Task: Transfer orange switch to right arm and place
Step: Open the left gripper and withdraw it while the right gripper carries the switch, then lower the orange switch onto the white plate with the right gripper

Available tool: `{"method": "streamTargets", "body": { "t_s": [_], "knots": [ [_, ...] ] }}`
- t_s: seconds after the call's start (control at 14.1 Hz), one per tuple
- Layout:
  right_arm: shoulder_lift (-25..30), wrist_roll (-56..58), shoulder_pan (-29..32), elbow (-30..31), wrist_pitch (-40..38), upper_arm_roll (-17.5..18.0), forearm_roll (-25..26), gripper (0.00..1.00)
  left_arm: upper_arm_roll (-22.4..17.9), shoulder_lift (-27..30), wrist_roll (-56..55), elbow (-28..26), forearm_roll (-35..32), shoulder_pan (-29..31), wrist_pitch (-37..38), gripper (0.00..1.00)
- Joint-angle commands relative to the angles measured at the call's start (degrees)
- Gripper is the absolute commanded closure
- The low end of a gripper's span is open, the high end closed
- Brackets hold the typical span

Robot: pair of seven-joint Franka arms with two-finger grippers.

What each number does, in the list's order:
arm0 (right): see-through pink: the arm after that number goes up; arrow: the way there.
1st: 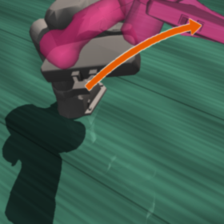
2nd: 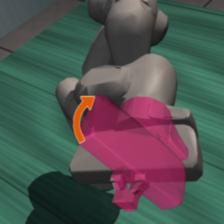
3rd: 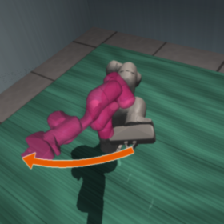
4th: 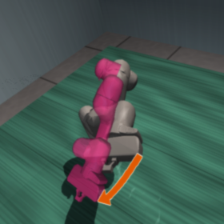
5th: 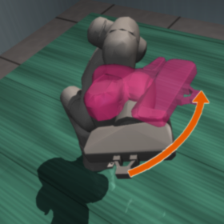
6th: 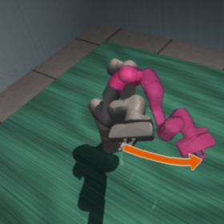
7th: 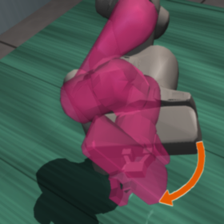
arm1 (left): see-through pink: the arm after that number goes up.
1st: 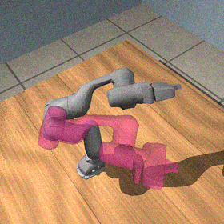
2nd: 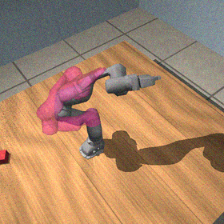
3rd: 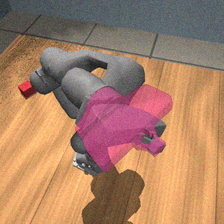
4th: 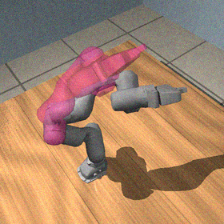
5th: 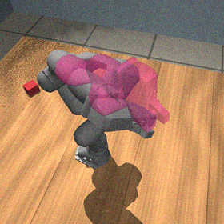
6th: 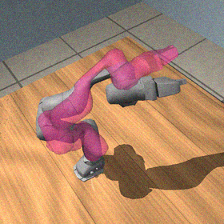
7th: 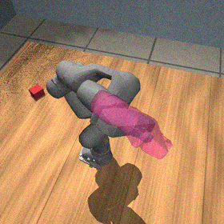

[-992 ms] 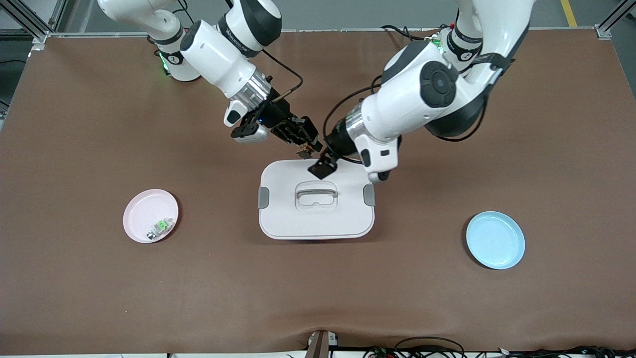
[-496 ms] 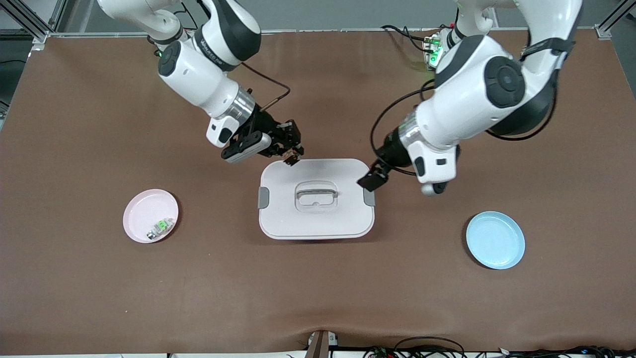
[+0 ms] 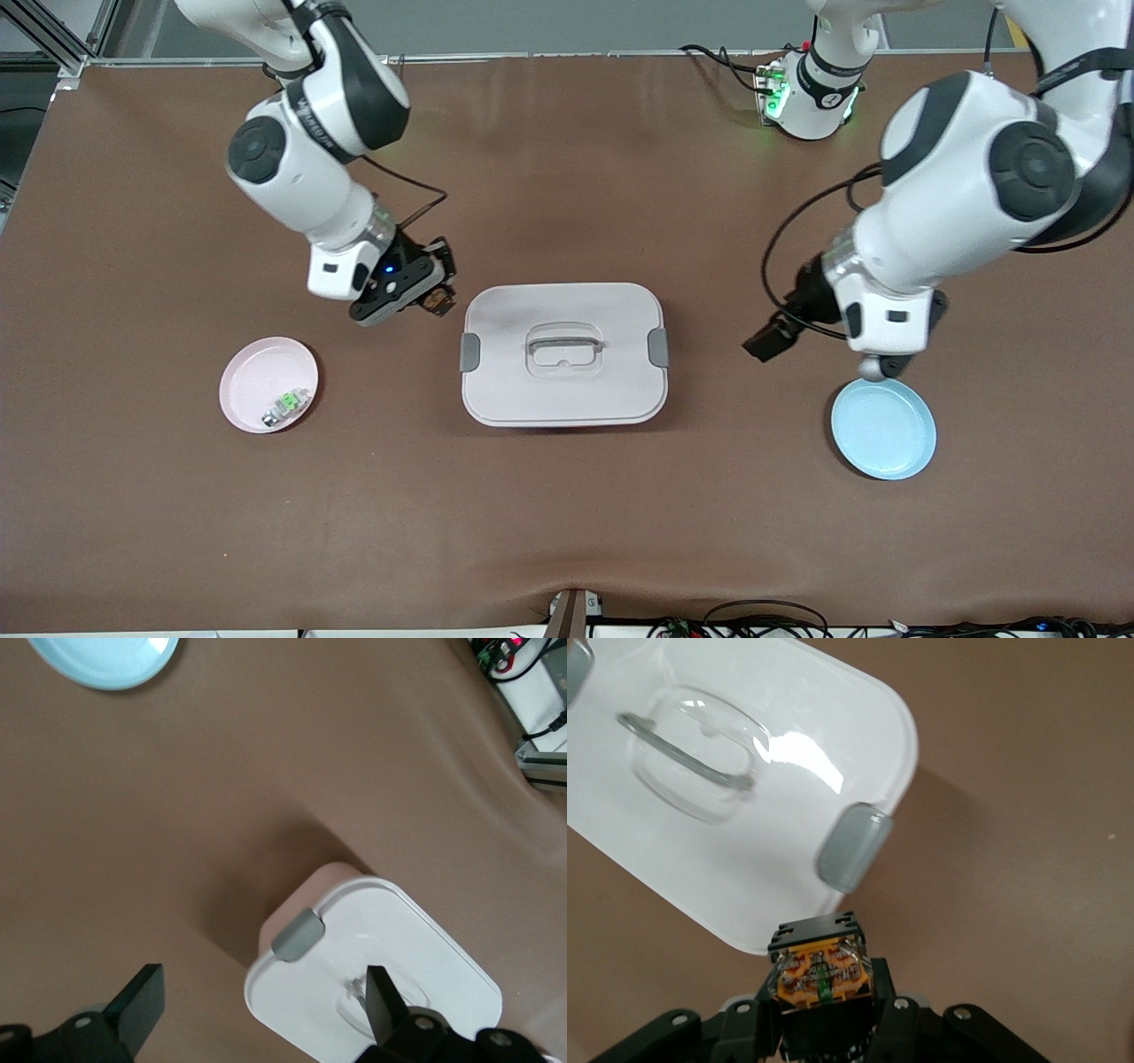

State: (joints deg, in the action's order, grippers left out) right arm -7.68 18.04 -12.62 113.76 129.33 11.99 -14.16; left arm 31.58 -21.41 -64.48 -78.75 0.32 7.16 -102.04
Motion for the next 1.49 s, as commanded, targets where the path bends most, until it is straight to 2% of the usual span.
{"method": "streamTargets", "body": {
  "t_s": [0.0, 0.28, 0.57, 0.78, 0.92, 1.06, 1.13, 1.42],
  "knots": [
    [0.39, 13.46, 6.0, -0.04, -2.32, 0.93, 2.63, 1.0, 0.15, 1.54, 7.06, -0.44, -2.51, 2.67, 1.14, 0.0],
    [0.3, 31.67, 14.01, 1.72, -1.98, 0.93, 7.2, 1.0, 0.06, 3.91, 10.32, -0.62, -3.05, 7.76, 7.11, 0.0],
    [-0.23, 41.61, 19.72, 2.69, -0.66, 0.93, 16.6, 1.0, -0.03, 6.37, 22.97, -0.62, -3.13, 12.34, 8.26, 0.0],
    [-1.45, 52.85, 24.38, 6.63, 6.87, 0.93, 17.06, 1.0, -0.2, 9.09, 29.3, -0.7, -3.31, 13.23, 10.89, 0.0],
    [-4.17, 59.53, 27.63, 8.05, 12.33, 0.93, 17.06, 1.0, -5.18, 13.38, 35.7, -2.45, -4.1, 11.05, 12.47, 0.0],
    [-8.21, 65.69, 29.57, 8.05, 16.46, 0.93, 17.15, 1.0, -13.09, 18.04, 43.52, -6.66, -3.4, 5.7, 12.74, 0.0],
    [-10.31, 67.37, 30.8, 8.05, 19.35, 0.93, 17.15, 1.0, -15.65, 20.33, 45.82, -9.12, -3.31, 3.24, 12.83, 0.0],
    [-15.95, 70.99, 33.18, 7.97, 26.76, 0.93, 17.15, 1.0, -23.12, 25.35, 52.07, -13.36, -3.14, -5.12, 14.67, 0.0]
  ]
}}
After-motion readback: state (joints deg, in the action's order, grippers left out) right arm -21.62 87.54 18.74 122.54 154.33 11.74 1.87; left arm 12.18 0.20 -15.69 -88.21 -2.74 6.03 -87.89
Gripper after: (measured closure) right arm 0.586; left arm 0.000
